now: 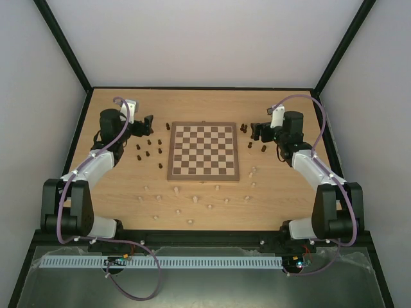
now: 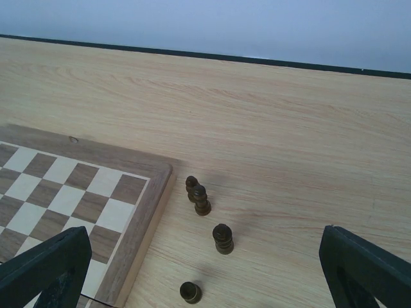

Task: Set up the chess pieces on the board
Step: Adjust the chess piece at the center of the board.

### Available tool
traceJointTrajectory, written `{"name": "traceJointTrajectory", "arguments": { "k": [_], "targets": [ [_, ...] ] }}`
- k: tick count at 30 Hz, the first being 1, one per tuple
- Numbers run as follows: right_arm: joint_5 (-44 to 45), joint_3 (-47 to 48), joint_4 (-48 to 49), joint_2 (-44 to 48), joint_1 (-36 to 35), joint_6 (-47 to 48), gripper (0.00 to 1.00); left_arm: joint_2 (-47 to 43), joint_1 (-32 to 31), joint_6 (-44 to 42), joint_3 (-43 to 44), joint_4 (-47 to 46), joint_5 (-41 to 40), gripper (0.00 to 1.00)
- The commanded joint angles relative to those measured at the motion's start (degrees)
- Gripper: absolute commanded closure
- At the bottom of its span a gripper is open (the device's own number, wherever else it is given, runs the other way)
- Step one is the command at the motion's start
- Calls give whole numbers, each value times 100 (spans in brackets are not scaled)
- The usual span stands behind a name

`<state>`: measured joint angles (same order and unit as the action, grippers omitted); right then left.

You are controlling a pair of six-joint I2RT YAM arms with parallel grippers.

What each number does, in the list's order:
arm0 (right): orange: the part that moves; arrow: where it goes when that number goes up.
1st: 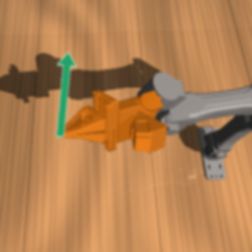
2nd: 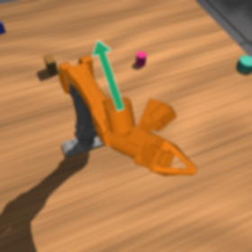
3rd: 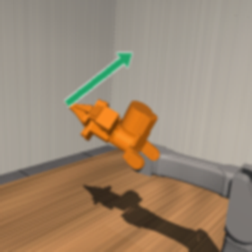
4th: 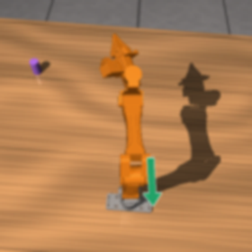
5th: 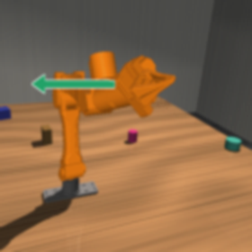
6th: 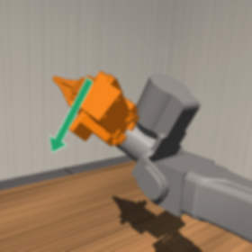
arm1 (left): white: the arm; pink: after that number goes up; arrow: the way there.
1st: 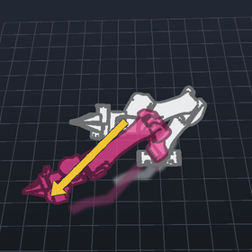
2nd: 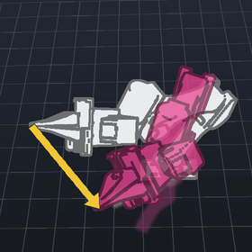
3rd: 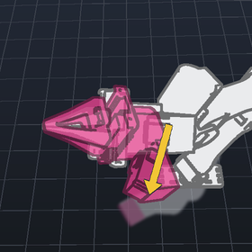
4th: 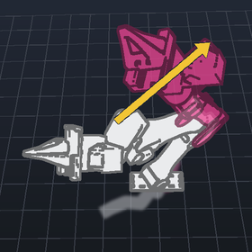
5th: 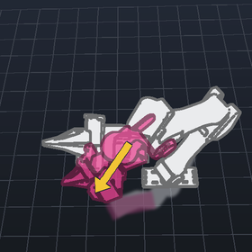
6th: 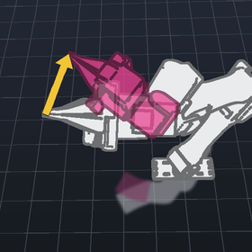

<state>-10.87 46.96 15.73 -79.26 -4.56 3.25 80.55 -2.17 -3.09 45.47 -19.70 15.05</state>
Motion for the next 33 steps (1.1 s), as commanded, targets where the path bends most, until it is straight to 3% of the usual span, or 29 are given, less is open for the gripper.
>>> {"name": "traceJointTrajectory", "arguments": {
  "k": [1,14,18,25,33],
  "targets": [
    [-46,-117,55,50,16,47,1,-117,24,-55,101,-23,85,1],
    [-46,-187,75,122,16,67,1,-92,33,-148,-16,-240,304,1],
    [-156,-187,40,156,16,89,1,106,58,-229,298,220,538,1],
    [-729,-43,-169,118,16,183,1,520,87,-173,685,693,1655,1],
    [-1791,548,-1350,-61,16,738,1,516,-64,-387,857,1081,2063,1]
  ]
}}
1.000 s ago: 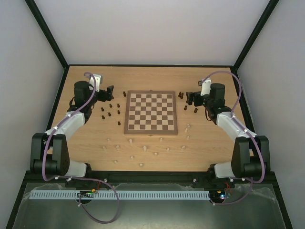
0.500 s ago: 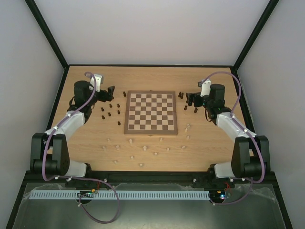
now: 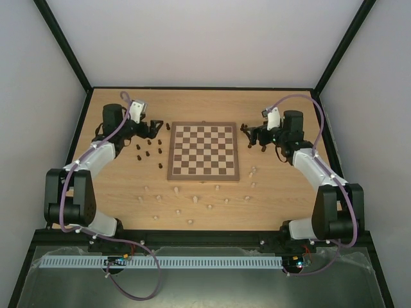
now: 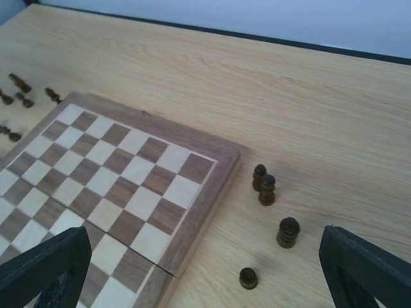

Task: Set up the chess pieces on the board
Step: Adjust the chess piece at the center of the board.

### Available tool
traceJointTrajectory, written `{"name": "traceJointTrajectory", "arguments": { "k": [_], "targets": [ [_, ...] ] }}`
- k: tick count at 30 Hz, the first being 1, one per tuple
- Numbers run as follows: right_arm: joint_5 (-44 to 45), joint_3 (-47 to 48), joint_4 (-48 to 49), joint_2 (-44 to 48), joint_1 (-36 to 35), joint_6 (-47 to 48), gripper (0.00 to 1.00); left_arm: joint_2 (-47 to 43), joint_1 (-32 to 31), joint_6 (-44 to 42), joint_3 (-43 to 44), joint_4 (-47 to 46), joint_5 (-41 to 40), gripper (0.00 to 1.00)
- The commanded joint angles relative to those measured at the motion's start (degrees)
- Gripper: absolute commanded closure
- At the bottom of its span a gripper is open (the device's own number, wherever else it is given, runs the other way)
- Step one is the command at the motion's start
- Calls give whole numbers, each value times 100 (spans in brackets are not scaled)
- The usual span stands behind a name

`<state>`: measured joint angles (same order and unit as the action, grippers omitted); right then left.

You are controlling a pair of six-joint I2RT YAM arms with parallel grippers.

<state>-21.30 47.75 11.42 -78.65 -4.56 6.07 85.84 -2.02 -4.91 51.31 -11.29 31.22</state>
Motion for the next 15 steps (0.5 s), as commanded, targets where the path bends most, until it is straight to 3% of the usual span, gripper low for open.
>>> {"name": "traceJointTrajectory", "arguments": {
  "k": [1,6,15],
  "targets": [
    [-816,610,-1187,-168,21,623,1,-34,-93,-229,301,332,480,1],
    [-752,884,-2187,-134,16,1197,1,-221,-123,-512,393,824,496,1],
    [-277,763,-2640,54,16,1173,3,-676,-123,-956,296,1484,389,1]
  ]
}}
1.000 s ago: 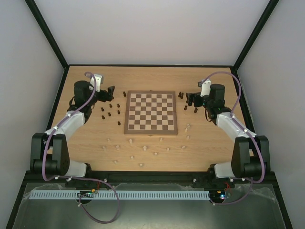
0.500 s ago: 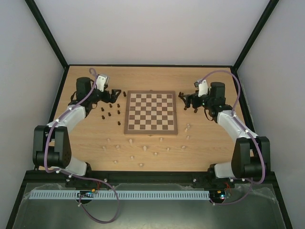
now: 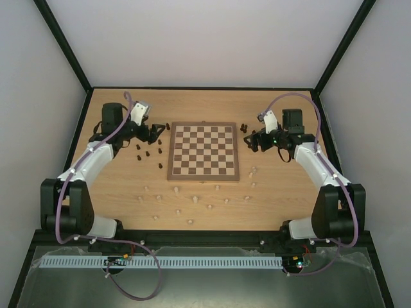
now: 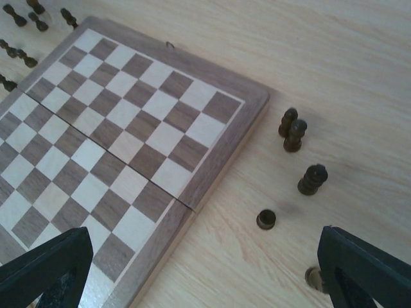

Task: Set up the chess pieces on the board
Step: Adjust the chess piece at the center of the board.

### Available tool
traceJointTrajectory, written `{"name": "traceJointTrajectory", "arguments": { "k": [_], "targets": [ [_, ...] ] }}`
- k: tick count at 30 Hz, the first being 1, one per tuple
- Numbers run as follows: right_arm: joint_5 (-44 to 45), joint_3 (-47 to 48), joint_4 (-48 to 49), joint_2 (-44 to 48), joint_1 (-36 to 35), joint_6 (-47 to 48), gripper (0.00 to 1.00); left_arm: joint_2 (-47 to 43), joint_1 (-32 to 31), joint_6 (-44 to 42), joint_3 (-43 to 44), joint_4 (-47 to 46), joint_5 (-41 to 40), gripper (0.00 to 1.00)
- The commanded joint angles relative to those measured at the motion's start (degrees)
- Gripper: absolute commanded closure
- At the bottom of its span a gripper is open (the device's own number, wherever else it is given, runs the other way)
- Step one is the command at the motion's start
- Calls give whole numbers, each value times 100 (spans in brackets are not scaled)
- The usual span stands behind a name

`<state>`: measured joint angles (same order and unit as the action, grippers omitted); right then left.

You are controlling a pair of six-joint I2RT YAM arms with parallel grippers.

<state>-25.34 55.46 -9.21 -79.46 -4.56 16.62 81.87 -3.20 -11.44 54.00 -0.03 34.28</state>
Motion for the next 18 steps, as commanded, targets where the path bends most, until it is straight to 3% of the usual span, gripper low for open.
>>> {"name": "traceJointTrajectory", "arguments": {
  "k": [1,9,18],
  "targets": [
    [193,-89,-505,152,16,109,3,-334,-5,-340,-36,363,101,1],
    [601,-730,-158,472,16,18,5,-641,54,-766,-183,1031,307,1],
    [229,-791,-1238,844,16,305,34,-936,153,-1101,-337,1609,1066,1]
  ]
}}
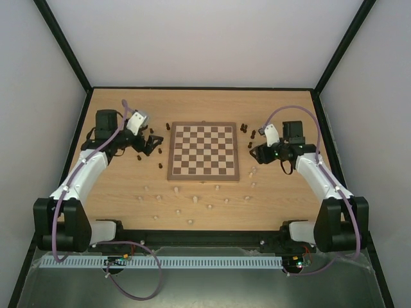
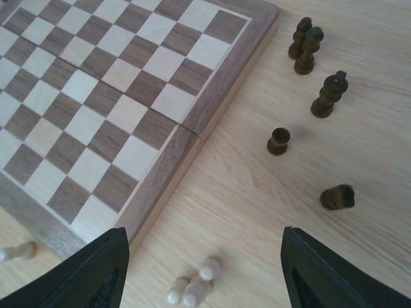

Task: Set up the chess pieces on the board
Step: Adjust the chess piece at the center of the board.

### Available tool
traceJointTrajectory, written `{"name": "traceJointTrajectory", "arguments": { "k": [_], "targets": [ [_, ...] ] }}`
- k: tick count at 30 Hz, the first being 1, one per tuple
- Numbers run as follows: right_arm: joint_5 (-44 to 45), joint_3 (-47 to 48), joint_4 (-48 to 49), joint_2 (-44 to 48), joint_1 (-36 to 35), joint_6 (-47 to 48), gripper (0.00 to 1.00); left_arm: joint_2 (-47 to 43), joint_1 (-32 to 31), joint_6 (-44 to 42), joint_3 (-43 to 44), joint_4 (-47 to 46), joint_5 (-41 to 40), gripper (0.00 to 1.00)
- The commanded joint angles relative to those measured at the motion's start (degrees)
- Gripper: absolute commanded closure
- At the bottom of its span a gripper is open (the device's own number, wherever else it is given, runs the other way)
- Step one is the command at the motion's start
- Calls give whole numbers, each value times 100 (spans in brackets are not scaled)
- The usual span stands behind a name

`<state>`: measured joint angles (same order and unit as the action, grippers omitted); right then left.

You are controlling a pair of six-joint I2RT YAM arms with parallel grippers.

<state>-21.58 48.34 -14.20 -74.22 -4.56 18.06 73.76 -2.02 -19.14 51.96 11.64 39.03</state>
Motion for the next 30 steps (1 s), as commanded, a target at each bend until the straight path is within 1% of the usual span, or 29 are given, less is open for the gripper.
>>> {"name": "traceJointTrajectory", "arguments": {
  "k": [1,3,5,7,9,12,14,22,26,30],
  "targets": [
    [-130,-91,-837,385,16,170,36,-108,35,-378,-127,523,642,1],
    [-93,-106,-1001,512,16,191,38,-84,35,-510,-100,739,728,1],
    [-72,-117,-1186,619,16,227,47,-74,35,-662,-98,936,780,1],
    [-32,-175,-1324,734,16,260,51,-116,35,-773,-139,1033,792,1],
    [-44,-250,-1468,817,16,361,57,-169,43,-801,-219,1006,816,1],
    [106,-336,-1542,807,16,459,59,-219,44,-700,-347,820,913,1],
    [114,-374,-1577,707,16,509,62,-199,44,-699,-370,825,1014,1],
    [18,-604,-1304,299,16,512,62,-169,42,-717,-424,797,1023,1],
    [34,-585,-1228,-16,16,472,63,-128,35,-706,-414,780,1045,1],
    [18,-613,-1118,-143,16,429,63,-78,35,-701,-399,743,1052,1]
  ]
}}
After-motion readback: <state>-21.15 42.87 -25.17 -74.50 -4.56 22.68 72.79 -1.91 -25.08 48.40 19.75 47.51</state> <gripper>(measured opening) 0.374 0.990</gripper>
